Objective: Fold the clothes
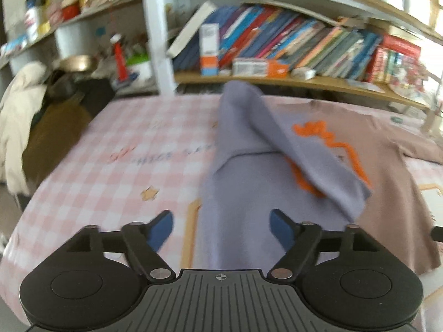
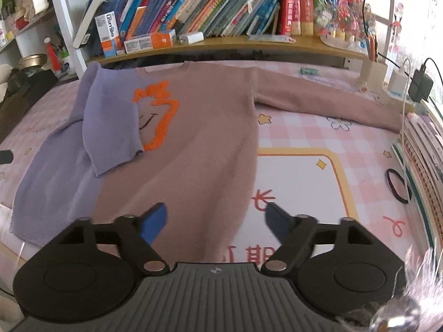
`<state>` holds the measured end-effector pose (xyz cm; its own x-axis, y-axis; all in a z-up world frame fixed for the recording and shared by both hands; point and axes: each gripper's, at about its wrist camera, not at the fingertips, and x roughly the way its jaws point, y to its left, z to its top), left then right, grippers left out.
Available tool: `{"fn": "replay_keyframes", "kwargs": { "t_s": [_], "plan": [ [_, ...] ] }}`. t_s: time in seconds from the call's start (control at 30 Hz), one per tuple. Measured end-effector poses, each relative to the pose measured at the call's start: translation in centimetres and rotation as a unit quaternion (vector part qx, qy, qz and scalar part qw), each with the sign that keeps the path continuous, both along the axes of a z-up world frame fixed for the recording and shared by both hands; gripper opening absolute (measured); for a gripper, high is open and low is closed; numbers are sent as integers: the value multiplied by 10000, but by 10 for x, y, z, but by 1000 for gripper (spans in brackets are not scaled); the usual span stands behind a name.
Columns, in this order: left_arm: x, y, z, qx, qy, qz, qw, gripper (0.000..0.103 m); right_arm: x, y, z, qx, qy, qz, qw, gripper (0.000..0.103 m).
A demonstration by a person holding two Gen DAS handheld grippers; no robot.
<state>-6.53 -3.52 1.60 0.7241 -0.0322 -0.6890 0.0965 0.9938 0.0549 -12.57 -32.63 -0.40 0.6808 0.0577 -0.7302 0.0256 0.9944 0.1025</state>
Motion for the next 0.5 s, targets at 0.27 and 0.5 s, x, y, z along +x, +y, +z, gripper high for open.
{"fn": "replay_keyframes", "kwargs": {
  "t_s": [0.27,0.5],
  "plan": [
    [4,-41,-3,313,35,-439,9985,101,-9,13,-4,-104,-7,111,9999,99],
    [6,-55,-11,10,48,-696,9976,100,-22,6,-8,52,45,-19,10000,99]
  ]
}}
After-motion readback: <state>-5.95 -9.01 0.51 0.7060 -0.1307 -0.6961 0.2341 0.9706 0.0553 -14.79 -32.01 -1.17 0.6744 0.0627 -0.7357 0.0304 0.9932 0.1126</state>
